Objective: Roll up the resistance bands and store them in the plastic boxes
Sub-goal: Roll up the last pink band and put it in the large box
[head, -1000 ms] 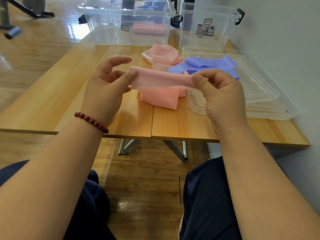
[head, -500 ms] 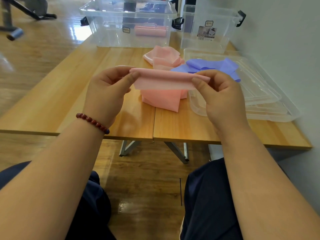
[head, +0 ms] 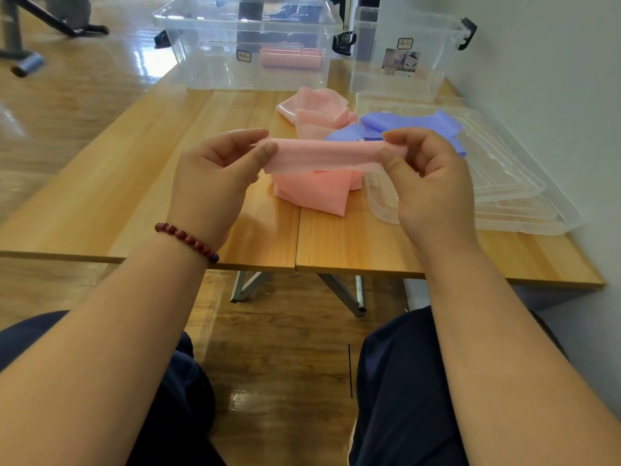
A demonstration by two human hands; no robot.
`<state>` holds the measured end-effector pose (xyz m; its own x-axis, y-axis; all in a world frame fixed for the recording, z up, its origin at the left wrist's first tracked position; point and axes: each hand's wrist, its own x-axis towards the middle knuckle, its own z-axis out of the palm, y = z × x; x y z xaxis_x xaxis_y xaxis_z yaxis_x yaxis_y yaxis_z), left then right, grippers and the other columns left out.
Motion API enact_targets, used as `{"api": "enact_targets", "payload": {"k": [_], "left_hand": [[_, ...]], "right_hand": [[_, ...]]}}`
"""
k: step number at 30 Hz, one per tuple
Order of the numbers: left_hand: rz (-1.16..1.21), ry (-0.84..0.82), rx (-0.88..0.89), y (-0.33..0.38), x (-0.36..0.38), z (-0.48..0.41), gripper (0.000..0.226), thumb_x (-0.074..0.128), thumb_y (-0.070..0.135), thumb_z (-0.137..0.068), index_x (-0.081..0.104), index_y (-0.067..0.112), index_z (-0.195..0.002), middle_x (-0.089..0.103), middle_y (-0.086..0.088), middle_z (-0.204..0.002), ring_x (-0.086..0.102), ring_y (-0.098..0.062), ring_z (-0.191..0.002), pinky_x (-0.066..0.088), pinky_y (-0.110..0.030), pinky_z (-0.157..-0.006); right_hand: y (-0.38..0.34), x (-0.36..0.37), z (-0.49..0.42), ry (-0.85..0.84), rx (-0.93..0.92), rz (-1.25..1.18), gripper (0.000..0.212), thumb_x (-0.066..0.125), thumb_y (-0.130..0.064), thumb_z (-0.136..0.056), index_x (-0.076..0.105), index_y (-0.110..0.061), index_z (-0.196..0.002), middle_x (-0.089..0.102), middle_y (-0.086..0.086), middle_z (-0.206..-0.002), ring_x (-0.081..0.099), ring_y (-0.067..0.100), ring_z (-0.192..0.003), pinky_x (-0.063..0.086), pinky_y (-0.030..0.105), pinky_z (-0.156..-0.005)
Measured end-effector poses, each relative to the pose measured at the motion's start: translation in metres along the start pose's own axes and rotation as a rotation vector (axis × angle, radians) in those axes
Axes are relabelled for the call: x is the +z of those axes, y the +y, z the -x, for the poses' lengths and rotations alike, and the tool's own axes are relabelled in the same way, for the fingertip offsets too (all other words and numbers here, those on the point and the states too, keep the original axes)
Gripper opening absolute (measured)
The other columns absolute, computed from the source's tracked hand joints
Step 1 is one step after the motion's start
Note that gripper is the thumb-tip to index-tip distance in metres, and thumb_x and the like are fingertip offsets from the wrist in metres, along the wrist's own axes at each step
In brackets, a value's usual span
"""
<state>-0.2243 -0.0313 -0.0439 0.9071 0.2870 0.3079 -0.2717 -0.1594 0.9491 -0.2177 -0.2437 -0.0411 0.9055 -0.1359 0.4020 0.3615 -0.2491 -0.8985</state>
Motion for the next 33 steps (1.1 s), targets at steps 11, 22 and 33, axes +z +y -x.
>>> {"api": "enact_targets", "payload": {"k": [11,22,33], "left_hand": [[0.004,0.017,-0.015,0.0003,0.0059,0.0027,0.019,0.071,0.022,-0.087,0.068,0.027,-0.105,0.071,0.008,-0.1,0.069,-0.008,-0.095,0.057,-0.024,-0.08],[-0.045,0.0,0.037,0.0011,0.001,0.0006,0.017,0.064,0.022,-0.093,0.065,0.037,-0.102,0.069,0.015,-0.084,0.065,0.001,-0.08,0.055,-0.02,-0.077],[-0.03,-0.017,0.05,0.0014,-0.0004,0.0014,0.015,0.067,0.022,-0.091,0.068,0.037,-0.093,0.07,0.018,-0.088,0.065,0.0,-0.09,0.054,-0.019,-0.078]], "right_hand": [[0.0048,-0.0007,-0.001,-0.051,-0.048,0.093,0.025,0.069,-0.016,-0.09,0.064,-0.029,-0.111,0.062,-0.018,-0.096,0.053,-0.006,-0.078,0.046,0.014,-0.072],[0.0033,-0.0019,-0.0013,-0.016,-0.018,0.034,0.015,0.064,-0.024,-0.094,0.066,-0.029,-0.109,0.069,-0.008,-0.093,0.061,0.0,-0.078,0.049,0.012,-0.071],[-0.0009,-0.0012,-0.0012,0.029,0.021,0.007,0.008,0.065,-0.021,-0.094,0.068,-0.026,-0.099,0.067,-0.016,-0.087,0.062,-0.008,-0.08,0.046,0.008,-0.069]]}}
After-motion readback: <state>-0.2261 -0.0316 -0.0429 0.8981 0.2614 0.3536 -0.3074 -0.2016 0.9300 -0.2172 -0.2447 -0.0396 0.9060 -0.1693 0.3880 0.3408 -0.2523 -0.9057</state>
